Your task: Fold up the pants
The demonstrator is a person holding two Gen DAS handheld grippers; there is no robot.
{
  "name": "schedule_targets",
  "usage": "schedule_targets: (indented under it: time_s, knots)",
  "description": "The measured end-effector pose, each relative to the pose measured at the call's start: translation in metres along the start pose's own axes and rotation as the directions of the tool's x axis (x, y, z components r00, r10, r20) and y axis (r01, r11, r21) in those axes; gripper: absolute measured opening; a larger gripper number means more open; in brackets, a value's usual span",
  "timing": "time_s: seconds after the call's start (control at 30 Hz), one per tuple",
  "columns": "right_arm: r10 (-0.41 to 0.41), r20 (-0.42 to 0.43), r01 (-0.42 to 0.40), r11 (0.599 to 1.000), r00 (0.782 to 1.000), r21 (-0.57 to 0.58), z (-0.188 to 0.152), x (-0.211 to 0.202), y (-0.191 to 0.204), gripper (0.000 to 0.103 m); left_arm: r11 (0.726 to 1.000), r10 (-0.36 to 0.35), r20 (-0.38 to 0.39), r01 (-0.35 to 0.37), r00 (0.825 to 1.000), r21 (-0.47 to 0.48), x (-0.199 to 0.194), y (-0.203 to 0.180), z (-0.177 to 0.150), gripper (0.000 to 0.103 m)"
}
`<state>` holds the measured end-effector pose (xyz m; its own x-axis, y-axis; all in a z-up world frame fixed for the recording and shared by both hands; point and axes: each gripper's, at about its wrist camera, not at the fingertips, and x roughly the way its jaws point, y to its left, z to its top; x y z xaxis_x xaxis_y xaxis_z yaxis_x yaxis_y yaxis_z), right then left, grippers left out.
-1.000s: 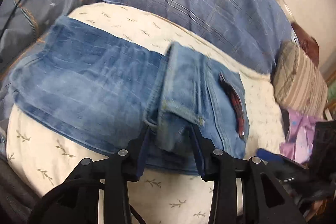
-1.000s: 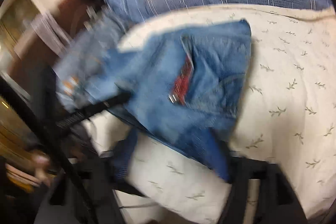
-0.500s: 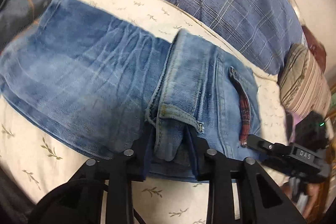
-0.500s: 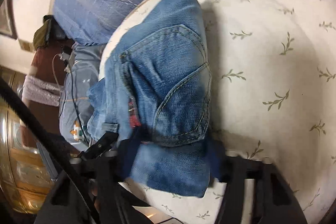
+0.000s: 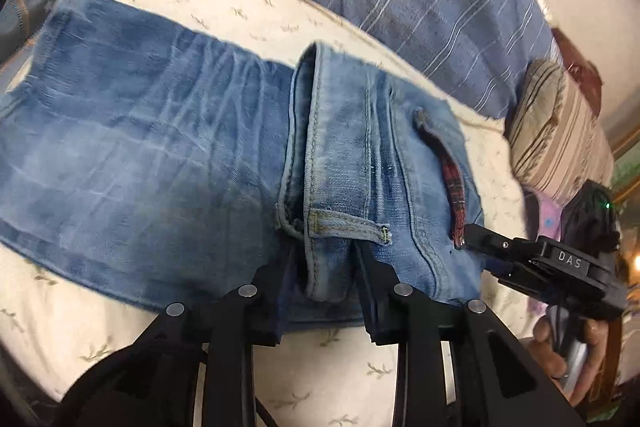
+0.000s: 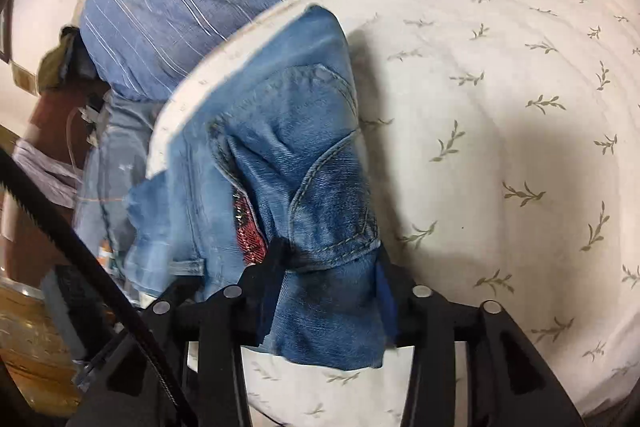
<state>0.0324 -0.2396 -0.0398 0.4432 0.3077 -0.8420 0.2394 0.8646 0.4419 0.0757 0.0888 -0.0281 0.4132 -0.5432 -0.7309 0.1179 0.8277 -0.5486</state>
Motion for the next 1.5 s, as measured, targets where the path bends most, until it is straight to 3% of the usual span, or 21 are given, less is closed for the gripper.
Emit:
schedule_targets:
  time_s: [0.13, 0.23, 0.27, 0.33, 0.37, 0.43, 0.53, 0.67, 0.87, 0.93, 1.0, 1.07, 1.2, 1.33, 1.4, 1.47, 1.5]
  knots:
    - [-0.059, 0.149, 0.072, 0.993, 0.987, -0.089, -0.008, -0.026, 0.027, 0.050, 0.997, 0.075, 0.106, -0.075, 0.992, 0.000, -0.039, 0.008, -0.002, 0.038]
    - [-0.075, 0.269, 0.123, 0.978, 0.960, -0.167, -0.014, -0.046, 0.053, 0.055, 0.994, 0.106, 0.171, -0.100, 0.980, -0.048, -0.064, 0.021, -0.001, 0.046]
    - [-0.091, 0.305, 0.153, 0.970, 0.948, -0.187, -0.018, -0.052, 0.059, 0.060, 0.995, 0.092, 0.194, -0.082, 0.977, -0.059, -0.070, 0.026, -0.001, 0.048]
    - [-0.118, 0.391, 0.228, 0.942, 0.913, -0.247, -0.030, -0.062, 0.078, 0.073, 0.987, 0.138, 0.201, -0.118, 0.970, -0.111, -0.079, 0.041, 0.001, 0.051]
    - [-0.088, 0.400, 0.216, 0.933, 0.912, -0.287, -0.035, -0.063, 0.087, 0.078, 0.978, 0.177, 0.192, -0.150, 0.965, -0.148, -0.081, 0.050, 0.002, 0.052]
    - [-0.022, 0.361, 0.153, 0.929, 0.932, -0.338, -0.040, -0.058, 0.098, 0.078, 0.960, 0.216, 0.160, -0.180, 0.963, -0.213, -0.081, 0.059, 0.004, 0.052]
    - [0.040, 0.282, 0.064, 0.934, 0.959, -0.353, -0.046, -0.036, 0.114, 0.078, 0.947, 0.206, 0.140, -0.161, 0.969, -0.280, -0.087, 0.073, 0.004, 0.053]
    - [0.122, 0.173, -0.059, 0.942, 0.977, -0.329, -0.053, -0.009, 0.124, 0.078, 0.906, 0.256, 0.141, -0.186, 0.956, -0.379, -0.095, 0.102, -0.003, 0.057]
    - [0.117, 0.127, -0.058, 0.916, 0.985, -0.396, -0.073, 0.010, 0.144, 0.078, 0.862, 0.254, 0.079, -0.188, 0.964, -0.471, -0.072, 0.128, 0.008, 0.055]
    - [0.114, 0.136, -0.049, 0.911, 0.984, -0.409, -0.077, 0.009, 0.145, 0.078, 0.852, 0.285, 0.067, -0.221, 0.956, -0.475, -0.065, 0.131, 0.015, 0.055]
    - [0.116, 0.136, -0.051, 0.911, 0.984, -0.409, -0.077, 0.008, 0.144, 0.078, 0.861, 0.312, 0.084, -0.244, 0.946, -0.446, -0.062, 0.125, 0.020, 0.044]
    - [0.119, 0.137, -0.054, 0.915, 0.983, -0.401, -0.076, 0.007, 0.141, 0.078, 0.847, 0.367, 0.073, -0.301, 0.927, -0.437, -0.059, 0.123, 0.020, 0.028]
    - [0.124, 0.133, -0.063, 0.919, 0.983, -0.390, -0.075, 0.005, 0.137, 0.078, 0.835, 0.351, 0.076, -0.275, 0.933, -0.476, -0.057, 0.126, 0.021, 0.033]
    - [0.139, 0.126, -0.082, 0.922, 0.982, -0.378, -0.072, 0.004, 0.137, 0.078, 0.831, 0.396, 0.068, -0.326, 0.916, -0.450, -0.049, 0.114, 0.030, 0.033]
    - [0.158, 0.097, -0.112, 0.924, 0.983, -0.366, -0.065, 0.003, 0.139, 0.078, 0.828, 0.429, 0.116, -0.339, 0.896, -0.446, -0.055, 0.103, 0.031, 0.020]
    - [0.176, 0.056, -0.143, 0.920, 0.983, -0.365, -0.053, 0.001, 0.146, 0.078, 0.855, 0.419, 0.194, -0.315, 0.887, -0.411, -0.069, 0.084, 0.028, 0.016]
    - [0.182, 0.045, -0.153, 0.916, 0.982, -0.372, -0.046, -0.002, 0.149, 0.078, 0.867, 0.423, 0.242, -0.313, 0.873, -0.387, -0.077, 0.072, 0.027, 0.014]
